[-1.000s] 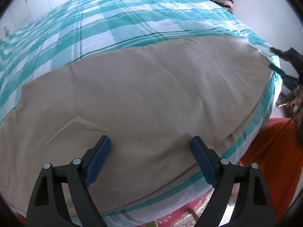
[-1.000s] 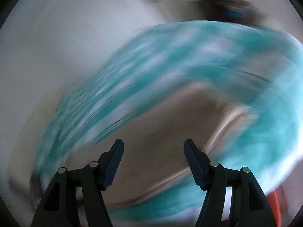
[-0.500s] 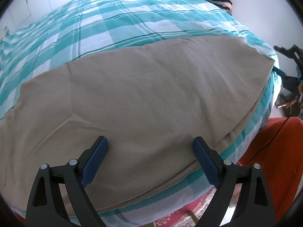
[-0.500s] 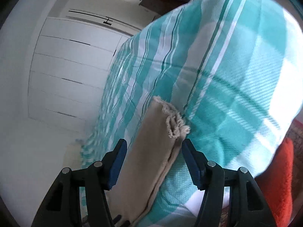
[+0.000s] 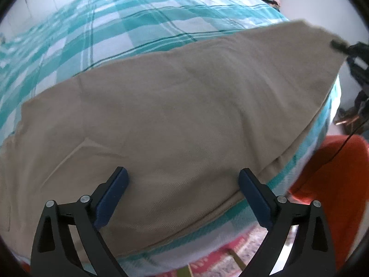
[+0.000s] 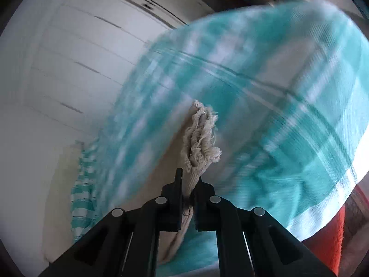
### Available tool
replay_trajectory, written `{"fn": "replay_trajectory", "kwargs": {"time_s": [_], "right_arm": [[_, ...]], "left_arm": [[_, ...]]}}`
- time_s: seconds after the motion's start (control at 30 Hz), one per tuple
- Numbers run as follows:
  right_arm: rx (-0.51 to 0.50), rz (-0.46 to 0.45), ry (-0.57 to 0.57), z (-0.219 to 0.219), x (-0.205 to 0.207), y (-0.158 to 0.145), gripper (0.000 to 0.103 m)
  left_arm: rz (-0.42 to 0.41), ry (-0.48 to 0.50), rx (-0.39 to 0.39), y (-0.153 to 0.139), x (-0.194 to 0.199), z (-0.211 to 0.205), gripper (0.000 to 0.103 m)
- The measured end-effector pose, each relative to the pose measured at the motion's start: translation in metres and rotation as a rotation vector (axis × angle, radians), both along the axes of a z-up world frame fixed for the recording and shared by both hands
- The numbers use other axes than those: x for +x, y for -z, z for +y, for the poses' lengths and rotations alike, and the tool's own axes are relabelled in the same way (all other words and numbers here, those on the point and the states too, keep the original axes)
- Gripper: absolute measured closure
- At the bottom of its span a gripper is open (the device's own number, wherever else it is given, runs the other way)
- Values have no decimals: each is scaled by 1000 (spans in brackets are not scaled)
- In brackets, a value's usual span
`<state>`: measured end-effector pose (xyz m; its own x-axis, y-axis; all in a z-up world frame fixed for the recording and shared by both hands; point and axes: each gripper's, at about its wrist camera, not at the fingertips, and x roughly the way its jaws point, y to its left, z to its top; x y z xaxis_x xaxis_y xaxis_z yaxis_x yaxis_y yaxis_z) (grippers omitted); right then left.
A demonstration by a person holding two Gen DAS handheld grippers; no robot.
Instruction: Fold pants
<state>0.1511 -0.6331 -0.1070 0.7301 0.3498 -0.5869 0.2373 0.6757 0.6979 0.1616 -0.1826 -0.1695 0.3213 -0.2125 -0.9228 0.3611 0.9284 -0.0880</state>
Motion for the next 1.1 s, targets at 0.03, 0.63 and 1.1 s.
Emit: {"fn": "replay_trajectory", "kwargs": {"time_s": [0.03,0.63,1.1], "right_arm": [[-14,-31,-19,7,-2,-16,96],[-214,-317,-727,394,17,-155,84],[-487,-136,-656,359,18,-51,52]], "left_arm": [[11,-18,-29,-5,1,8,7],[-74,-669,-286,-45,-48,315,7],[-58,-713,-285,-21,-65,333,7]]}}
